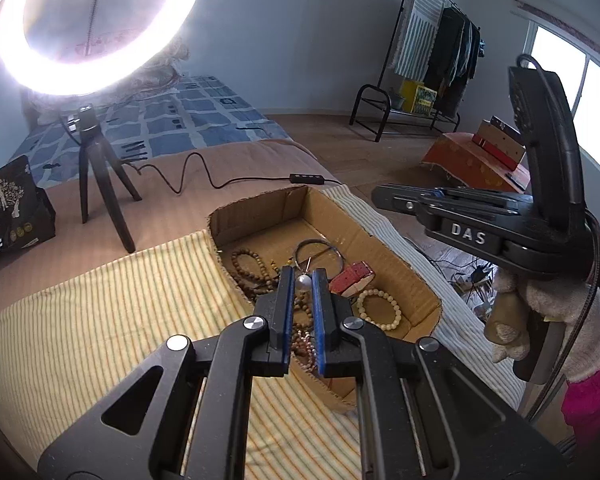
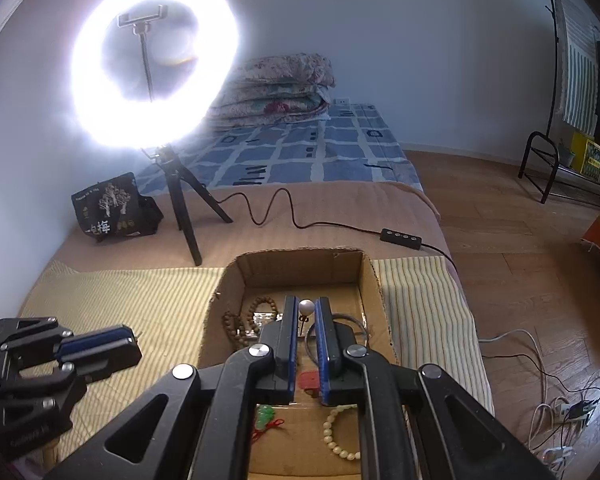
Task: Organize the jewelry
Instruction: 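Carry the pearl earring into the cardboard box and open the right tool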
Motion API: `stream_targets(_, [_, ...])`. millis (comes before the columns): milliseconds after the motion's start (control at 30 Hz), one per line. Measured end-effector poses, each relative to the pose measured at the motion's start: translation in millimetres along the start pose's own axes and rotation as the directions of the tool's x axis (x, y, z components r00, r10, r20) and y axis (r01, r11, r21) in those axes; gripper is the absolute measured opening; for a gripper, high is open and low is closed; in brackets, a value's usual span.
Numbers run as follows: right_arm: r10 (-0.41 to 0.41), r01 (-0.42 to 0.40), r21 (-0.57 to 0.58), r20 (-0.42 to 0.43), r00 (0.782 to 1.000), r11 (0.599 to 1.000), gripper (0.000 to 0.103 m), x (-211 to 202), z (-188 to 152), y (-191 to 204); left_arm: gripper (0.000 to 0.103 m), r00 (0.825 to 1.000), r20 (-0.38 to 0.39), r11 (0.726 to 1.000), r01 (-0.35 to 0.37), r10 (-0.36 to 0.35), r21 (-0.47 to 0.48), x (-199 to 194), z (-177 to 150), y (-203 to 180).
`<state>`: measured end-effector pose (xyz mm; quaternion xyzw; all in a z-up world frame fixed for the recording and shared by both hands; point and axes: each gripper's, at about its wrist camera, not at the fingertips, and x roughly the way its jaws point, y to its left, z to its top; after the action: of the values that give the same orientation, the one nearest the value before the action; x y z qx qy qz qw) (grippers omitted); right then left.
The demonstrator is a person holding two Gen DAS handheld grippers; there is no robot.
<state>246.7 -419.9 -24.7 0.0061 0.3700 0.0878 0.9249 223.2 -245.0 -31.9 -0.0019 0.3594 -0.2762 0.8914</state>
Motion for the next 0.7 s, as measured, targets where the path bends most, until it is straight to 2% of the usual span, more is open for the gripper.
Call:
stream_targets(500, [0.006, -0.005, 0.027, -0.044, 0.999, 1.000, 0.007, 22, -2, -13, 0.007, 0.999, -0.040, 1.000, 0.020, -0.019, 0.018, 21, 1, -19])
stream_targets(567, [-0.002, 0.003, 0.030, -0.040, 0.999, 1.000, 0.019, 21, -3, -13, 0.007, 0.999, -0.037, 0.999, 0.024, -0.023, 0.023, 20, 1, -21])
stream_targets(700, [-0.010, 0.011, 0.037, -0.026, 1.000, 0.999, 0.029, 19, -2, -14, 0.007, 0.999, -0.046, 0.999, 0.020, -0.018, 0.027, 21, 1, -22])
